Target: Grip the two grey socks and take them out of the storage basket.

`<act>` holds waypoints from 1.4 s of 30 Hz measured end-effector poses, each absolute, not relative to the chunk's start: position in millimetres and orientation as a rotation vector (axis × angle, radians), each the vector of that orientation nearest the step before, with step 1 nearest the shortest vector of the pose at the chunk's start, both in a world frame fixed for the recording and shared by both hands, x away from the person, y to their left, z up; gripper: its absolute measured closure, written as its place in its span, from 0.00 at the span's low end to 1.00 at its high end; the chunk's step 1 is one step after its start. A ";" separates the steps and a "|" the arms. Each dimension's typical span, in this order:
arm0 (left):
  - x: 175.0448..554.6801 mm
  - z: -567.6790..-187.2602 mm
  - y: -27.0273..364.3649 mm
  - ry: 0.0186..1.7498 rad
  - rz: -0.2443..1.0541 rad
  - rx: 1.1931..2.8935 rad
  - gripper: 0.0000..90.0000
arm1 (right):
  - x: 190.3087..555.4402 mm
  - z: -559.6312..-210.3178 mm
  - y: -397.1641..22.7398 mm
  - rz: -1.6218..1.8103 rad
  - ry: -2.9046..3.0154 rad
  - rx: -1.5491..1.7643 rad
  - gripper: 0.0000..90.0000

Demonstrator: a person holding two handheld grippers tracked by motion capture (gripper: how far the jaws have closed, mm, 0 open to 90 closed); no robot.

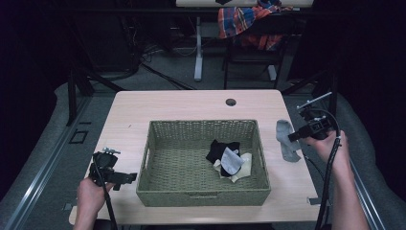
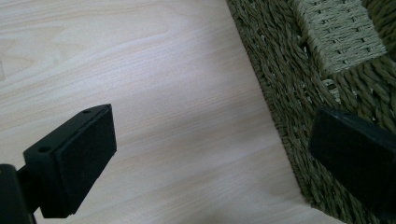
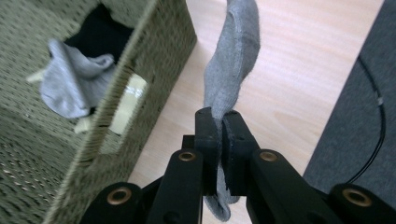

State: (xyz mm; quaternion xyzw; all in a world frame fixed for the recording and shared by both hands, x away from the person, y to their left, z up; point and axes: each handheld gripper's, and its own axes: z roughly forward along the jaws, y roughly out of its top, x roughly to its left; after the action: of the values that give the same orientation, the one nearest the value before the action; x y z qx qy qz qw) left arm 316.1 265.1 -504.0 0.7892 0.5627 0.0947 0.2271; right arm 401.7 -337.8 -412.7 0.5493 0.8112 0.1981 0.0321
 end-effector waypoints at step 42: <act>316.0 -503.9 265.3 1.548 0.259 2.175 0.01 | 417.0 -461.2 -327.3 0.510 2.559 1.738 0.41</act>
State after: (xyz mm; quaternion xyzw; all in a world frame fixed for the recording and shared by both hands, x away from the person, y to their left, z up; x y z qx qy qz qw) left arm 316.0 265.3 -503.9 0.7896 0.5619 0.0940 0.2280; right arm 417.0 -327.3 -461.2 0.5542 0.8163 0.1625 0.0032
